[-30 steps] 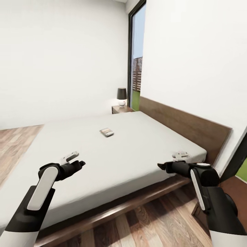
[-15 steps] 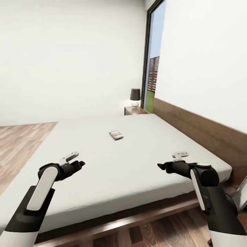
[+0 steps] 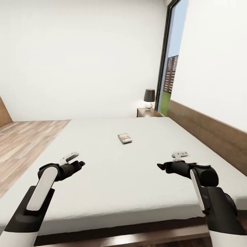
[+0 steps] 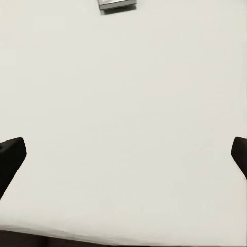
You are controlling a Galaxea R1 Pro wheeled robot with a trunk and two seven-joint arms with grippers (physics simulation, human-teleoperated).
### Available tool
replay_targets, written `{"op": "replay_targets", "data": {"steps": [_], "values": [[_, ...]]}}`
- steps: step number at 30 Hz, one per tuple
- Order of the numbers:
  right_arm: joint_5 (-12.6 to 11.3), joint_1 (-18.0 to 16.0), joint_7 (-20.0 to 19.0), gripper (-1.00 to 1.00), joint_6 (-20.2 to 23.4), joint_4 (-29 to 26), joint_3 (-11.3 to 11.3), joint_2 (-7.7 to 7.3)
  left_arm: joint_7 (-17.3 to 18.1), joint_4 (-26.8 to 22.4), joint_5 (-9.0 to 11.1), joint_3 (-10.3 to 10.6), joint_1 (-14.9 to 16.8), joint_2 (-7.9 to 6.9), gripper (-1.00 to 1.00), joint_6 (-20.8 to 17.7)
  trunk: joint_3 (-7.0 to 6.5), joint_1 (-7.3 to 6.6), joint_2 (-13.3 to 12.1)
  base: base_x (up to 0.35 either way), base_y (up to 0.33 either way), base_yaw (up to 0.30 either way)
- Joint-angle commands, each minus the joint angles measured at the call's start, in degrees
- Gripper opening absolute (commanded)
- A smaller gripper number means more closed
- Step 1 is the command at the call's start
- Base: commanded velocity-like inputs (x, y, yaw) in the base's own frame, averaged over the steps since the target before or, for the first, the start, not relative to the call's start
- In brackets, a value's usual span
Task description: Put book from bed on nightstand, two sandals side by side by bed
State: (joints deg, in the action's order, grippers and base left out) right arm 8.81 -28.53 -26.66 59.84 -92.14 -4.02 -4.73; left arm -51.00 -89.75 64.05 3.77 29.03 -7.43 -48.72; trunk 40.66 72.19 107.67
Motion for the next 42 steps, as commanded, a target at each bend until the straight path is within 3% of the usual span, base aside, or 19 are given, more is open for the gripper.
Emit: {"op": "replay_targets", "data": {"steps": [1, 15, 24, 27, 28, 32, 37, 42], "values": [[0.6, -0.03, -0.59, 1.0, 0.16, -0.06, -0.04, -0.02, -0.6, -0.05, 0.51, 0.1, 0.07, -0.03, 1.0, -0.05, 0.07, 0.02, 0.03, 0.261, -0.231, 0.228], [0.67, -0.03, -0.59, 1.0, 0.16, -0.12, -0.04, -0.02, -0.58, -0.05, 0.53, 0.13, 0.06, 0.06, 1.0, -0.01, 0.18, 0.02, 0.03, 0.257, -0.21, 0.075], [0.96, -0.92, -0.37, 1.0, 0.16, 0.57, -0.46, -0.02, -0.42, -0.11, 0.7, 0.29, 0.18, 0.41, 1.0, -0.5, 0.8, 0.02, 0.03, 0.061, -0.037, 0.004], [1.13, -7.58, -0.17, 1.0, 0.16, 5.73, -0.69, 0.01, -0.47, -0.48, 0.95, 0.33, 0.46, 0.55, 1.0, -0.82, 1.05, 0.02, 0.03, 0.012, -0.008, -0.02], [1.13, -7.58, -0.17, 1.0, 0.16, 5.73, -0.69, 0.01, -0.47, -0.48, 0.95, 0.33, 0.46, 0.55, 1.0, -0.82, 1.14, 0.02, 0.03, 0.009, -0.005, -0.033], [1.02, -13.97, -0.17, 1.0, 0.16, 13.51, -0.81, 0.02, -0.49, -0.75, 1.11, 0.65, 0.77, 0.64, 1.0, -0.98, 1.48, 0.02, 0.03, 0.005, -0.003, -0.05], [0.82, -17.56, -0.18, 1.0, 0.16, 21.06, -0.88, 0.05, -0.55, -0.85, 1.26, 1.3, 1.68, 0.62, 1.0, -1.17, 1.92, 0.02, 0.03, 0.002, -0.001, -0.063], [0.69, -18.88, -0.16, 1.0, -1.0, 25.97, -0.89, 0.21, -0.56, -0.77, 1.27, 1.58, 2.42, 0.56, 1.0, -1.87, 2.36, 0.02, 0.03, 0.001, -0.001, -0.065]]}}
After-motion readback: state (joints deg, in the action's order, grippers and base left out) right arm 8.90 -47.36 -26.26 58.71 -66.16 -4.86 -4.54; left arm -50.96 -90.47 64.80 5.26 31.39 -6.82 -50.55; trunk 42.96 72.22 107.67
